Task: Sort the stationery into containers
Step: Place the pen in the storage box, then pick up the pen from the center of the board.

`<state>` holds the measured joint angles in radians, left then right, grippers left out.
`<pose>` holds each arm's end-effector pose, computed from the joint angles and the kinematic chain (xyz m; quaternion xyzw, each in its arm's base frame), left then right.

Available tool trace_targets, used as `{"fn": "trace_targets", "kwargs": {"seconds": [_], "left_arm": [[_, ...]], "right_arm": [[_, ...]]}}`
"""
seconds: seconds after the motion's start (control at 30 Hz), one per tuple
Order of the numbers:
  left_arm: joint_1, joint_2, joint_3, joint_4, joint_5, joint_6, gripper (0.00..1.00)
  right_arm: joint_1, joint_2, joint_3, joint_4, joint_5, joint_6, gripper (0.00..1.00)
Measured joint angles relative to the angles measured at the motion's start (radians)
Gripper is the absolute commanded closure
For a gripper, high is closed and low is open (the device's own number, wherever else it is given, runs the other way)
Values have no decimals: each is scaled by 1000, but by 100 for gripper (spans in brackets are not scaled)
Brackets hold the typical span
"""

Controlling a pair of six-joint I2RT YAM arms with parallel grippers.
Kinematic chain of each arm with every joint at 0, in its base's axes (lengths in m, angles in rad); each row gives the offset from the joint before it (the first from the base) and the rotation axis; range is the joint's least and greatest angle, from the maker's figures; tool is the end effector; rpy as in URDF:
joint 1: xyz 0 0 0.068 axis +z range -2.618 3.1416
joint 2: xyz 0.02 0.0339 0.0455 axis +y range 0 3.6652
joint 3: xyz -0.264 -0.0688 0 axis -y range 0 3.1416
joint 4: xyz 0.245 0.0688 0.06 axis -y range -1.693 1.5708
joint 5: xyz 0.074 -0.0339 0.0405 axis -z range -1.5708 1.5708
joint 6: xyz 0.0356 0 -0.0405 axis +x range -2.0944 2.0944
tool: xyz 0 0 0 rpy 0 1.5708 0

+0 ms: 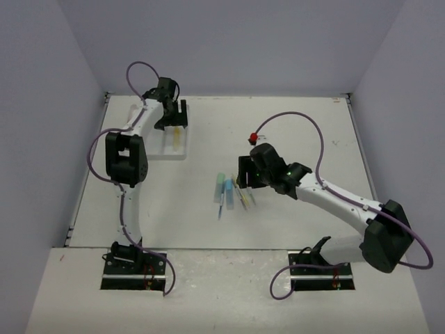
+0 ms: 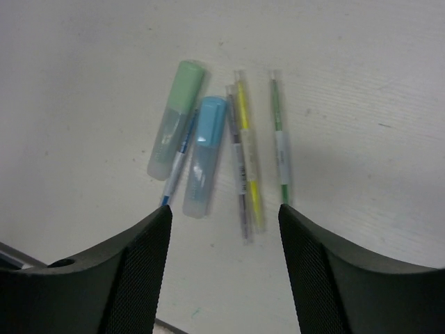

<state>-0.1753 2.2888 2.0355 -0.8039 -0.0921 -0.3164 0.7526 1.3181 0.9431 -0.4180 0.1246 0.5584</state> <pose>0.4926 -0.0839 0.2137 -0.0798 0.9630 -0.0186 0.2569 0.2079 0.1886 0.2573 -0.0660 0.9215 0.1850 0.3351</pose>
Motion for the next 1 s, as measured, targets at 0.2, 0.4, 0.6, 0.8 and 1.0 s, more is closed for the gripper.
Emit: {"fn": "trace_targets", "kwargs": {"seconds": [0.2,0.4,0.6,0.8,1.0], "left_arm": [[-27,-246,-196,57,9,-6,0],[-148,-673,-472,162,4,-7,0],[-146,-939,-717,234,9,-14,0],[-144,-973,-797,236,10,-14,0],[-144,-978,-876,299,73,-25,0]], "right_arm": [[94,200,137,-58,27,93,57],[141,409,237,-110,74,148,60],[160,505,247,-147,104,178,65],[162,560,269,-151,122,194,68],[162,570,280,-151,132,211,92]]}}
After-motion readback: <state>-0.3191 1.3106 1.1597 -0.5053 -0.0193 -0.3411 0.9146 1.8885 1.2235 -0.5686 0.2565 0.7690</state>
